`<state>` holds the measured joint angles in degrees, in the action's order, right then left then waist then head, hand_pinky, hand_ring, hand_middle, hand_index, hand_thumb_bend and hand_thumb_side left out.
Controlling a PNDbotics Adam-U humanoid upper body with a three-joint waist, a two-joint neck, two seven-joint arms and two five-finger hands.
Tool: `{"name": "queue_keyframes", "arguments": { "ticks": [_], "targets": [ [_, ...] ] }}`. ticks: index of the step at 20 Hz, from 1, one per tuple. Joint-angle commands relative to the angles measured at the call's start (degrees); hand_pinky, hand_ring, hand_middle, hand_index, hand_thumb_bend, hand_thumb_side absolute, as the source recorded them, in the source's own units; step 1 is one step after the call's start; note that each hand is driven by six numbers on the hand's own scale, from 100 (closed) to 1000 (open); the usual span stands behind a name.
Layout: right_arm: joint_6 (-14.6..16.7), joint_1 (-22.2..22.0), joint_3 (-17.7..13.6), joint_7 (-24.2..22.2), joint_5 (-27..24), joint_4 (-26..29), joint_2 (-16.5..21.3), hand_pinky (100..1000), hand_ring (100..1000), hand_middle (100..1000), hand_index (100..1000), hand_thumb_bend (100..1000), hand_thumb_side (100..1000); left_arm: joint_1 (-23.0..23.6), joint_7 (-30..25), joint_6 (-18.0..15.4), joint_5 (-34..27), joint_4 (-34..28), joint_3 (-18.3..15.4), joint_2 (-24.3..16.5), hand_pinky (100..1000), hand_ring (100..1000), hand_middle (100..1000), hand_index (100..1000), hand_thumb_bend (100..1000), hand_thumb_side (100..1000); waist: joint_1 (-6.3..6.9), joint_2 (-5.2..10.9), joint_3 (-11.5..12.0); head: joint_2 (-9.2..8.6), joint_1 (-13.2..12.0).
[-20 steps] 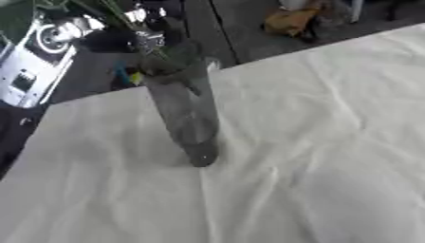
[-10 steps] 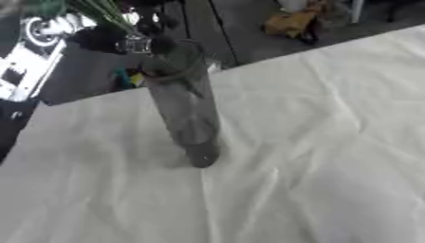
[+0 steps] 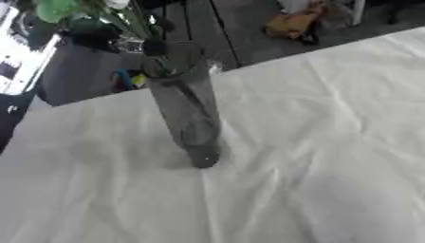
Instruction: Arrange flowers into the vase.
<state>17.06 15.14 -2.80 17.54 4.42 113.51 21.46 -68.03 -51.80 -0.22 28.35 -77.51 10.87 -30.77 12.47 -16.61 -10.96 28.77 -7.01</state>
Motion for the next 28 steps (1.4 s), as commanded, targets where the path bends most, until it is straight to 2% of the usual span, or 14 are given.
{"name": "queue_keyframes", "arguments": {
  "ticks": [1, 10, 15, 17, 18, 21, 23, 24, 25, 28],
  "targets": [
    [-0.14, 0.38, -0.05, -0.31, -0.35, 1.08, 0.38, 511, 666, 538, 807, 100, 725, -1.49, 0.09, -0.40, 0.43, -0.78, -1.37, -2.37, 966, 919, 957, 1000, 669, 1000, 0.48, 2.19, 0.18, 0.63, -0.29],
    [-0.45, 0.29, 0.07, -0.70, -0.59, 1.08, 0.28, 511, 667, 537, 807, 100, 723, -1.16, 0.09, -0.46, -0.92, -1.46, -2.11, -3.32, 956, 911, 949, 1000, 658, 1000, 0.48, 2.20, 0.40, 1.10, -0.22],
    [-0.47, 0.12, 0.22, -0.88, -0.72, 1.08, 0.29, 511, 667, 537, 807, 100, 721, -1.58, -0.14, -0.23, -1.00, -0.49, -2.19, -4.44, 958, 908, 932, 1000, 721, 1000, 0.48, 2.45, 0.34, 1.17, -0.20],
    [-0.52, 0.05, 0.32, -1.01, -0.81, 1.08, 0.22, 511, 667, 536, 807, 100, 721, -1.72, -0.16, -0.76, -0.49, 0.09, -1.86, -4.75, 957, 905, 920, 972, 718, 1000, 0.48, 2.48, 0.37, 1.20, -0.17],
    [-0.54, 0.01, 0.37, -1.10, -0.83, 1.08, 0.20, 511, 667, 536, 807, 100, 721, -1.74, -0.17, -0.97, 0.21, 0.29, -1.72, -5.00, 954, 903, 908, 908, 722, 1000, 0.48, 2.48, 0.41, 1.21, -0.11],
    [-0.53, 0.04, 0.38, -1.15, -0.96, 1.08, 0.19, 511, 667, 536, 807, 100, 719, -1.68, -0.17, -1.64, 2.28, 0.63, -1.58, -5.16, 945, 896, 901, 886, 711, 1000, 0.48, 2.50, 0.42, 1.25, -0.16],
    [-0.52, 0.11, 0.39, -1.16, -1.05, 1.08, 0.16, 511, 667, 536, 807, 100, 717, -1.60, -0.17, -2.06, 3.02, 0.77, -1.38, -5.19, 943, 897, 905, 913, 714, 1000, 0.48, 2.47, 0.47, 1.29, -0.17],
    [-0.53, 0.14, 0.40, -1.19, -1.09, 1.08, 0.11, 511, 667, 536, 807, 100, 716, -1.54, -0.17, -2.22, 3.23, 0.87, -1.25, -5.12, 940, 896, 908, 974, 708, 1000, 0.48, 2.43, 0.50, 1.28, -0.17],
    [-0.54, 0.16, 0.42, -1.22, -1.12, 1.08, 0.07, 511, 667, 536, 807, 100, 716, -1.52, -0.17, -2.27, 3.25, 0.93, -1.26, -5.05, 937, 895, 908, 997, 703, 1000, 0.48, 2.40, 0.51, 1.25, -0.15],
    [-0.60, 0.21, 0.39, -1.27, -1.16, 1.08, -0.04, 511, 668, 535, 807, 100, 715, -1.36, -0.17, -2.21, 2.54, 0.94, -1.26, -4.98, 933, 893, 908, 1000, 681, 1000, 0.48, 2.29, 0.54, 1.22, -0.16]
  ]
}}
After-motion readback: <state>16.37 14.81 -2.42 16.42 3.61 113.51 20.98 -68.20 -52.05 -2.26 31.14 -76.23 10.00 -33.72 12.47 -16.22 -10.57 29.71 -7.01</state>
